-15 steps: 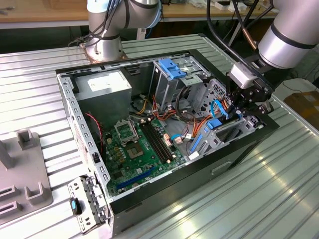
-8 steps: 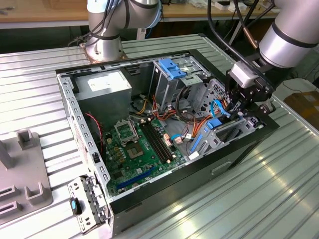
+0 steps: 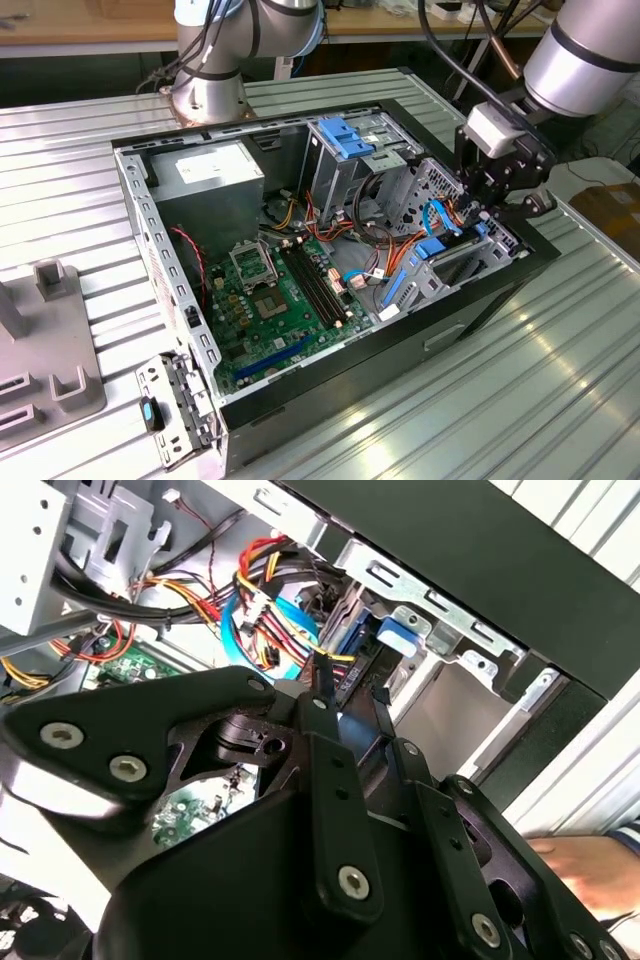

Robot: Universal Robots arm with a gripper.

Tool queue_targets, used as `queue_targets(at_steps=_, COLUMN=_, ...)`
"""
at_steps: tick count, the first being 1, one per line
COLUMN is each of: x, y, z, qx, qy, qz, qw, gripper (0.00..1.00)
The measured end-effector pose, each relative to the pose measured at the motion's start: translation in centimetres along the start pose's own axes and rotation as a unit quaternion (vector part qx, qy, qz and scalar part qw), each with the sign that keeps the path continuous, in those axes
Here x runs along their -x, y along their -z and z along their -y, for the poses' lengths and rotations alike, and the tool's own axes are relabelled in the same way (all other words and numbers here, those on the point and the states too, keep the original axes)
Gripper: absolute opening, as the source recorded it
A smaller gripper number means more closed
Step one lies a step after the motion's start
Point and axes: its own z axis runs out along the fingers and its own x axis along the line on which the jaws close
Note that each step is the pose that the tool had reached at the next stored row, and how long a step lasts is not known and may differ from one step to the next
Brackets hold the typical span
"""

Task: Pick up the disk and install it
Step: 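Insert the second disk wire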

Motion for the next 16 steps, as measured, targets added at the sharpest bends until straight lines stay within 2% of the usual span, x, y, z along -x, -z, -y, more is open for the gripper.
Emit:
queue_targets(at_steps=7, x=0.34, y=0.92, z=0.09, qx=-0.0001, qy=-0.001, qz=-0.0002, qw=1.0, gripper=0.3)
queue_targets(at_steps=14, x=0.37, y=1.26, z=0.13, qx=-0.0001, qy=-0.001, qz=-0.0003, qw=1.0, gripper=0.3)
queue_targets(at_steps=16, x=0.48, y=1.3, z=-0.19, qx=-0.0001, qy=-0.001, qz=-0.0004, qw=1.0, gripper=0.3)
